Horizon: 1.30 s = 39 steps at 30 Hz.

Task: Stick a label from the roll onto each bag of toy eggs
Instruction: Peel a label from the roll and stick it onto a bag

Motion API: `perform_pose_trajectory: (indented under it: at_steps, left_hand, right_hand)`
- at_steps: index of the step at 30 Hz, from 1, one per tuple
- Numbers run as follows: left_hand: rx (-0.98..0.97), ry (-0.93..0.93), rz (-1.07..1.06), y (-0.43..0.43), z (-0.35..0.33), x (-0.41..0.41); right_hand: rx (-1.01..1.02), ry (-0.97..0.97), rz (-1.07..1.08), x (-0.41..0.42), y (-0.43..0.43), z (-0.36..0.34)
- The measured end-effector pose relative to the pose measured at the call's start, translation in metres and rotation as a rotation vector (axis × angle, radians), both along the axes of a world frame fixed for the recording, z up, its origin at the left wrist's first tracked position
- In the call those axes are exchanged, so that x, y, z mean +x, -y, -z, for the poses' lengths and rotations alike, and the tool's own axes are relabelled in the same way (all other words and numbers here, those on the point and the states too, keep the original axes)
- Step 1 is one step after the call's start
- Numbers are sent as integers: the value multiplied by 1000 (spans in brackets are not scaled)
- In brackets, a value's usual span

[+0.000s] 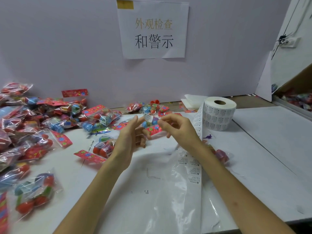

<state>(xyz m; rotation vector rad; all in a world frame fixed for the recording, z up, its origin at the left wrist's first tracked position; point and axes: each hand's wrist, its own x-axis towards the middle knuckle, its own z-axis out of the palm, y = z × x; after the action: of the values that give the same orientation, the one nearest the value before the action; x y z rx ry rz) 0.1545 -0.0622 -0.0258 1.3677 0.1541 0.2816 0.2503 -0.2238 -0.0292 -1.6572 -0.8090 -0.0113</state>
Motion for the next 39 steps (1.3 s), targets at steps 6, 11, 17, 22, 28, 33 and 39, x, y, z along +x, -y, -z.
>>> perform_pose_trajectory:
  at_steps: [6, 11, 17, 22, 28, 33, 39]
  left_hand:
    - [197, -11, 39, 12, -1, 1]
    - [267, -28, -147, 5, 5, 7]
    - [581, 128, -193, 1, 8, 2]
    - [701, 60, -195, 3, 14, 3]
    - [359, 63, -189, -1, 8, 3]
    - [221, 8, -183, -4, 9, 3]
    - [256, -33, -126, -2, 12, 4]
  right_hand:
    - [96, -143, -6, -7, -8, 3]
    - [-6, 168, 179, -7, -6, 5]
    - [-223, 479, 159, -3, -2, 8]
    - [-234, 497, 148, -3, -2, 10]
    - [-127, 49, 82, -8, -9, 8]
    - [39, -161, 22, -8, -8, 3]
    - [108, -275, 18, -12, -10, 3]
